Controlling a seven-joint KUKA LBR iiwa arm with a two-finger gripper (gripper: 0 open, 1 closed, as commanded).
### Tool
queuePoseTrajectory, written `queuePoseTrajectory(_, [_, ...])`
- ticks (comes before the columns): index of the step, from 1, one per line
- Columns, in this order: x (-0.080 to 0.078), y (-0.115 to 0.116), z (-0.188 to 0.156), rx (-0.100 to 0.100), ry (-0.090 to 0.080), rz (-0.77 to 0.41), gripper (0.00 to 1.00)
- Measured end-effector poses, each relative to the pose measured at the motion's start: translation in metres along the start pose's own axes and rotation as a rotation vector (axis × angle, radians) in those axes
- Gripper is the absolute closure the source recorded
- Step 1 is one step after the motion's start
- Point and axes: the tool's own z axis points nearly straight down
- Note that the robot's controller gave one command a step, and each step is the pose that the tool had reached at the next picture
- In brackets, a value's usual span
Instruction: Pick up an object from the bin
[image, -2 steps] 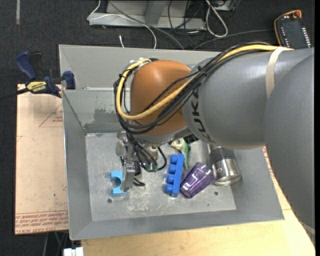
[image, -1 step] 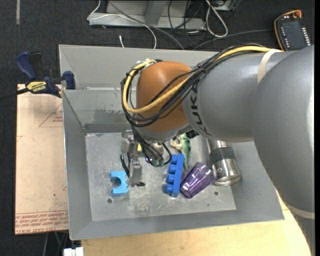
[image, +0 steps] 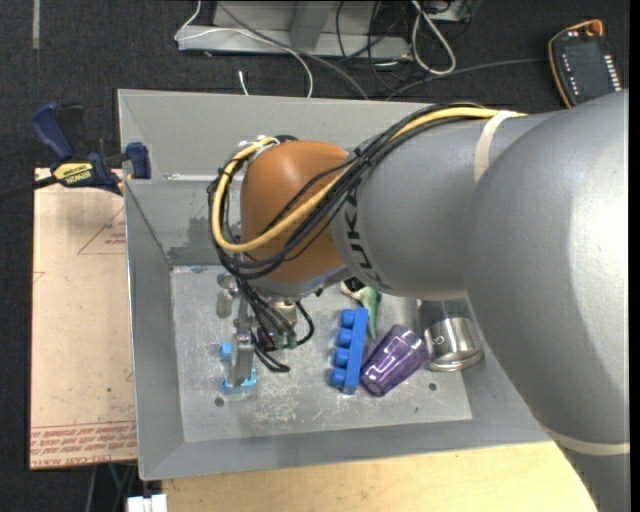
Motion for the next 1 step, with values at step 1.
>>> queuePoseTrajectory(1, [-0.0479,-0.0321,0.0164,0.01,0.001,-0.011,0.0])
